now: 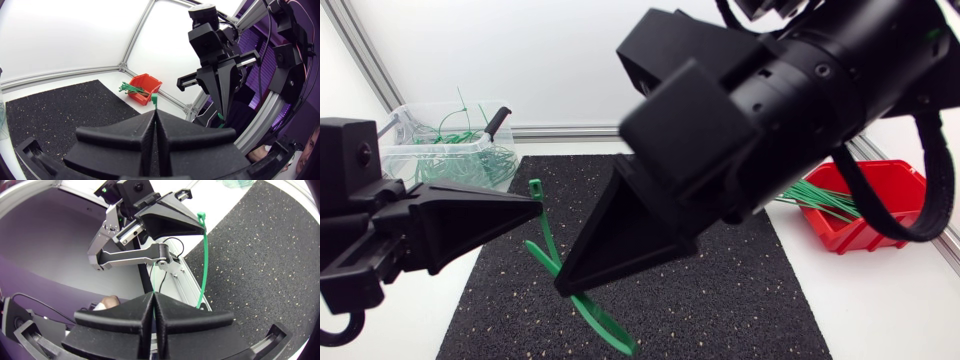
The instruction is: Take a green cable tie from the red box, thread the tail through the head to close it, then place it in the transparent bin on the left.
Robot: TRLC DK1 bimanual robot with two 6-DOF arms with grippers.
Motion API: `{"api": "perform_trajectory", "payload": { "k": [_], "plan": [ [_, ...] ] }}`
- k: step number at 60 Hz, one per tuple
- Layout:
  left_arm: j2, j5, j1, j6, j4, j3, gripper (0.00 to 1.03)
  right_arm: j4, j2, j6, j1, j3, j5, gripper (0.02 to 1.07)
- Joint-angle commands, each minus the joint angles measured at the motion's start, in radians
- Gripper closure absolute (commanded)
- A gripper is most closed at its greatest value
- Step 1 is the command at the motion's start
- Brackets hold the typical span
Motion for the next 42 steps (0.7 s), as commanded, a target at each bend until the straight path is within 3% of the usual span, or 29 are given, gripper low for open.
{"api": "perform_trajectory", "payload": {
  "k": [1, 13, 29, 34, 42],
  "plan": [
    [-0.016, -0.007, -0.007, -0.022, 0.000, -0.019, 1.00, -0.014, 0.036, 0.105, -0.021, 0.042, -0.042, 1.02],
    [-0.027, -0.022, -0.005, -0.023, 0.019, -0.028, 1.00, 0.025, 0.077, 0.280, -0.062, 0.078, -0.140, 1.02],
    [-0.030, -0.057, -0.008, -0.103, 0.085, -0.007, 1.00, 0.028, 0.097, 0.380, -0.051, 0.150, -0.195, 1.02],
    [-0.034, -0.067, -0.027, -0.129, 0.086, 0.009, 1.00, 0.034, 0.089, 0.506, -0.071, 0.130, -0.220, 1.02],
    [-0.042, -0.082, -0.039, -0.146, 0.085, 0.015, 1.00, 0.040, 0.079, 0.567, -0.088, 0.113, -0.247, 1.02]
  ]
}}
